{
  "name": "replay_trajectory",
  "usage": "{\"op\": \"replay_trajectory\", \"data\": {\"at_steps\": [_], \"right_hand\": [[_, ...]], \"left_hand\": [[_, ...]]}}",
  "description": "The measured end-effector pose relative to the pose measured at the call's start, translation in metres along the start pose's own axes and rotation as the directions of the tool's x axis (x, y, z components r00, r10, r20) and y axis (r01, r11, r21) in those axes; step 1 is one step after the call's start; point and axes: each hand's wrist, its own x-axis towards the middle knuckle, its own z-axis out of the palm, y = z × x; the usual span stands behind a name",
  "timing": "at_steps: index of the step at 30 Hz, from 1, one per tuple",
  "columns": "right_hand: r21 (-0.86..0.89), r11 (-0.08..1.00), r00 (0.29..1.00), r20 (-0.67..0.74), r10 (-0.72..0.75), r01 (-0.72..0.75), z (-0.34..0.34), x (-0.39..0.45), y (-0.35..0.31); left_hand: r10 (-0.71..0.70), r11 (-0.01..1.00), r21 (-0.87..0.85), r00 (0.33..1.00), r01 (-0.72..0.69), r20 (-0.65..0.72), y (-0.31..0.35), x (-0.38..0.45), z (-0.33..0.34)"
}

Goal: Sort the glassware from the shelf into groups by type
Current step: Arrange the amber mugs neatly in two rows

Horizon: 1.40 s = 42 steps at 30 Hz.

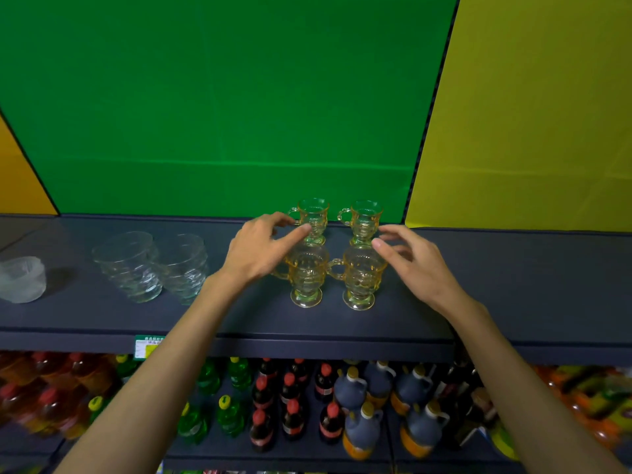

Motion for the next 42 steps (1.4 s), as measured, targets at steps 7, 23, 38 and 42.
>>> {"op": "replay_trajectory", "data": {"at_steps": [7, 23, 38, 42], "right_hand": [[-0.162, 0.987, 0.994, -0.105, -0.01, -0.007, -0.012, 0.039, 0.013], [-0.193, 0.97, 0.988, 0.005, 0.153, -0.15, -0.003, 0.124, 0.05], [-0.038, 0.989, 0.985, 0.087, 0.147, -0.145, 0.023, 0.138, 0.059], [-0.019, 0.991, 0.986, 0.096, 0.134, -0.133, 0.021, 0.133, 0.061]], "left_hand": [[0.044, 0.945, 0.325, 0.999, -0.047, 0.014, 0.005, 0.043, -0.008], [-0.092, 0.976, 0.215, 0.963, 0.037, 0.252, -0.003, 0.129, 0.029], [-0.105, 0.982, -0.117, 0.938, 0.151, 0.332, -0.03, 0.131, 0.053], [-0.087, 0.98, -0.142, 0.94, 0.141, 0.328, -0.031, 0.126, 0.053]]}}
